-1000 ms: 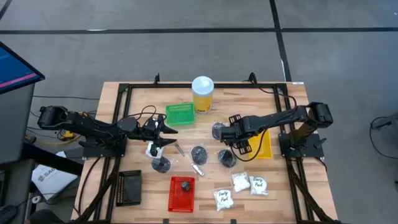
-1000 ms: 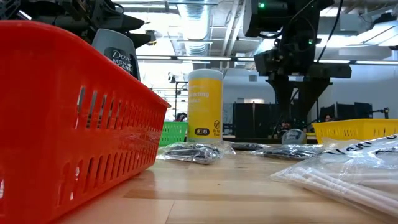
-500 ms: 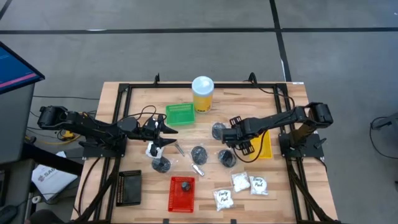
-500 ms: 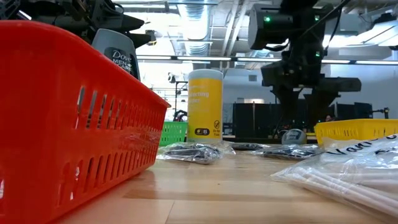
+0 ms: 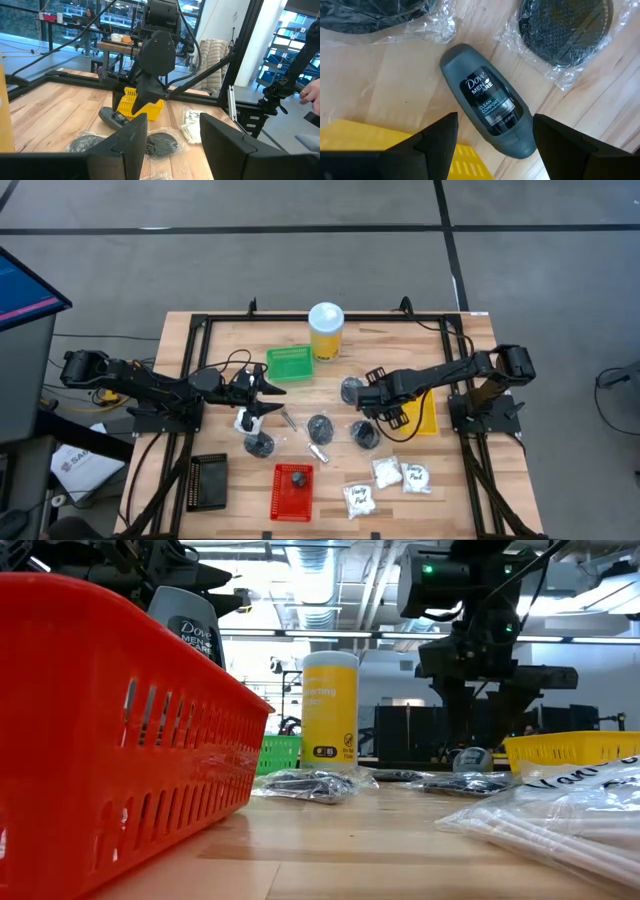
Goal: Pick & Place Travel size toiletries
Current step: Put the gray deodorant into the red bin
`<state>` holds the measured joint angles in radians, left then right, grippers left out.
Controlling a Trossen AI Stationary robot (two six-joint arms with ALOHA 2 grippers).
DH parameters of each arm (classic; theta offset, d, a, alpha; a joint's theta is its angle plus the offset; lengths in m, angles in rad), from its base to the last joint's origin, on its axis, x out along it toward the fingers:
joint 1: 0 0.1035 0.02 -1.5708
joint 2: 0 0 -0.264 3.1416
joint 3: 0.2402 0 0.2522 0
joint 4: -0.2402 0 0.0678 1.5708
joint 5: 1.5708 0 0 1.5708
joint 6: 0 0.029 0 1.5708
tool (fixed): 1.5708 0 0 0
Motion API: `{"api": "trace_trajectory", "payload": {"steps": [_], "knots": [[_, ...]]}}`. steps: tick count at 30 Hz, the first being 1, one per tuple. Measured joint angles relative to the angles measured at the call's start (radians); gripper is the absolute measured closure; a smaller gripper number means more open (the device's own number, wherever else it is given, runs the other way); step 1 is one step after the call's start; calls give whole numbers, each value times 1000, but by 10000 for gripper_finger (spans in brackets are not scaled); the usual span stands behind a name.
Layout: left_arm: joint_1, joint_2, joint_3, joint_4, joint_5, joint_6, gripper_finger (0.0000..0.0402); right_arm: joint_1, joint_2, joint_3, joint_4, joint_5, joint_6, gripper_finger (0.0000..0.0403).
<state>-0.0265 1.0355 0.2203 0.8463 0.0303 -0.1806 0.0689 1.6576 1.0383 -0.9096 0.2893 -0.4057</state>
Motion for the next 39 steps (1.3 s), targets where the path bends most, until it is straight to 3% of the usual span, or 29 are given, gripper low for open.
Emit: {"api": "trace_trajectory", "payload": {"steps": [32, 39], "knots": [[0, 0, 0, 0, 0, 0, 230, 0, 2, -54, 108, -4, -73, 158], [0, 0, 0, 0, 0, 0, 230, 1, 115, -51, 127, -1, -90, 158]]}}
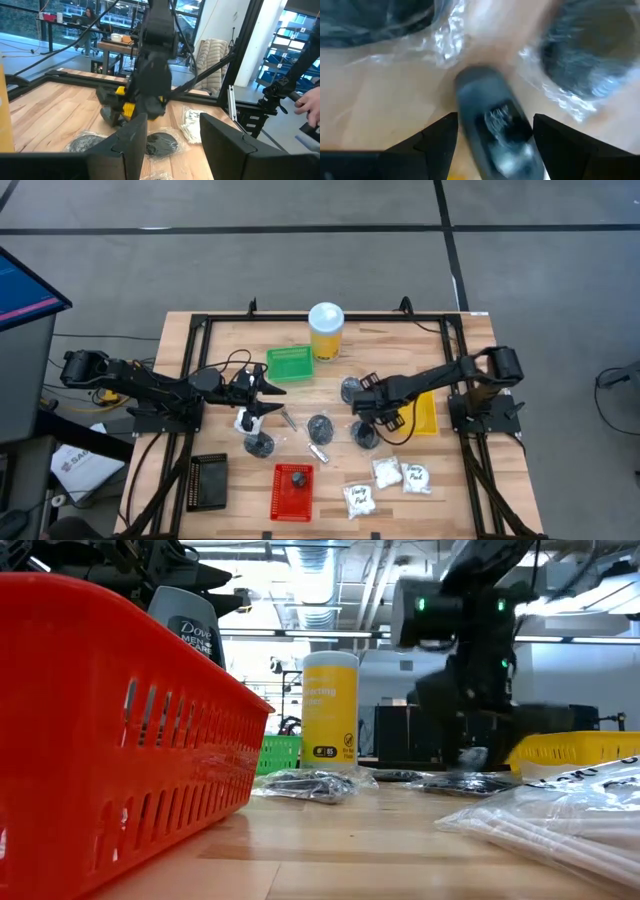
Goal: Pick & Place Travel size toiletries
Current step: Put the gray deodorant into the red bin
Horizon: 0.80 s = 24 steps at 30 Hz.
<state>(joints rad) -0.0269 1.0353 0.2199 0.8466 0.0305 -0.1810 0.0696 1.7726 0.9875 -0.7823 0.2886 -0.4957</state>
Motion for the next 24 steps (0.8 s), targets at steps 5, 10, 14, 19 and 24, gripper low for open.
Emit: {"api": "trace_trajectory", "payload": {"steps": [5, 10, 14, 19, 24], "knots": [[0, 0, 0, 1, 0, 0, 230, 2, 63, 31, -46, 18, 22, 158], [0, 0, -1, 2, 0, 0, 230, 1, 75, 55, -69, 15, 47, 161], [0, 0, -1, 2, 0, 0, 230, 0, 70, 55, -69, 6, 49, 184], [0, 0, -1, 2, 0, 0, 230, 1, 70, 56, -49, 3, 74, 246], [0, 0, -1, 2, 0, 0, 230, -1, 72, 58, -26, 10, 90, 297]]}}
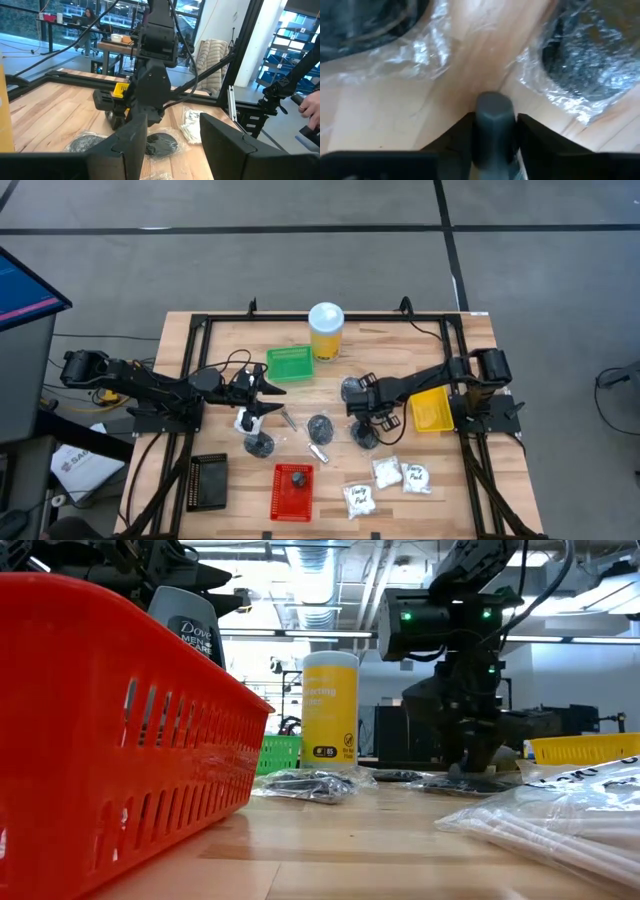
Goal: Pick & Place Travel size toiletries
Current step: Put the gray deodorant into the red bin
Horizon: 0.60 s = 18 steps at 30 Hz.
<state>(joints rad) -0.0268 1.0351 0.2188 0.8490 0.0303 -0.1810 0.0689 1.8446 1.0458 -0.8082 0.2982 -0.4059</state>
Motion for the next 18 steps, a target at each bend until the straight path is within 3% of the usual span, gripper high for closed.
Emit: {"api": "trace_trajectory", "payload": {"steps": [4, 18], "knots": [[0, 0, 0, 0, 0, 0, 230, 0, 1, 12, -23, -7, 30, 315], [0, 0, 0, 0, 0, 0, 230, 0, 2, 29, -53, -40, 95, 317]]}}
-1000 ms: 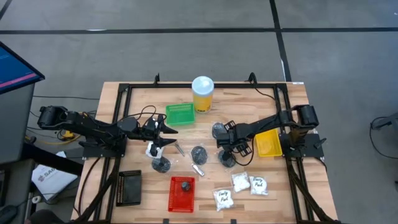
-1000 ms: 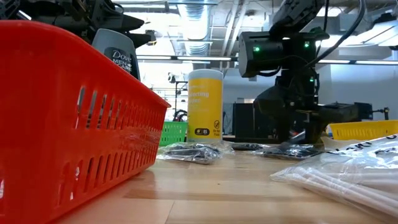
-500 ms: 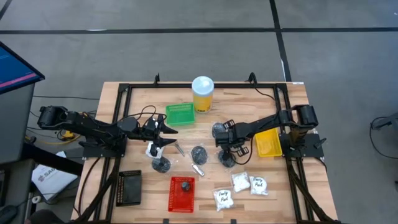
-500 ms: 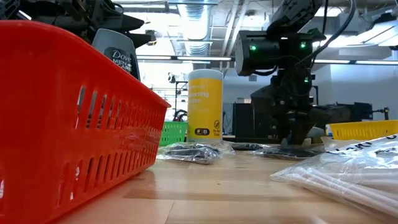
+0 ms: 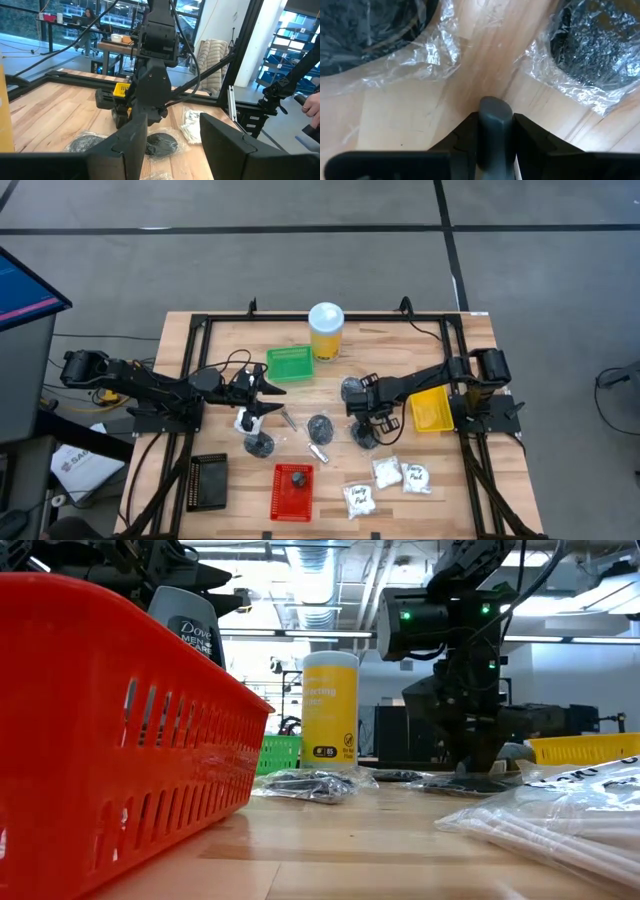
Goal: Pick & Place Travel size toiletries
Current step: Put the gray deodorant into the red bin
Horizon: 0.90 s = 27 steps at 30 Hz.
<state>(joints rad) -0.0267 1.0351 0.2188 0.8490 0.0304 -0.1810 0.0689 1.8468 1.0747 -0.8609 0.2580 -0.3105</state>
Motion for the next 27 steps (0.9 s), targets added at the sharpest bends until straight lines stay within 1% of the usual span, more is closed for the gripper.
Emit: {"api": "trace_trajectory", "payload": {"steps": [4, 13, 20, 25, 27], "knots": [[0, 0, 0, 0, 0, 0, 230, 0, 4, 28, 1, -17, 16, 317], [0, 0, 0, 0, 0, 0, 230, -11, 0, 99, -33, -2, 23, 321], [0, 0, 0, 0, 0, 0, 230, -20, -91, 126, -8, 2, 28, 321], [0, 0, 0, 7, 0, 0, 230, -18, -197, 143, 66, 1, 49, 321], [0, 0, 0, 11, 0, 0, 230, -13, -234, 143, 121, 1, 51, 321]]}}
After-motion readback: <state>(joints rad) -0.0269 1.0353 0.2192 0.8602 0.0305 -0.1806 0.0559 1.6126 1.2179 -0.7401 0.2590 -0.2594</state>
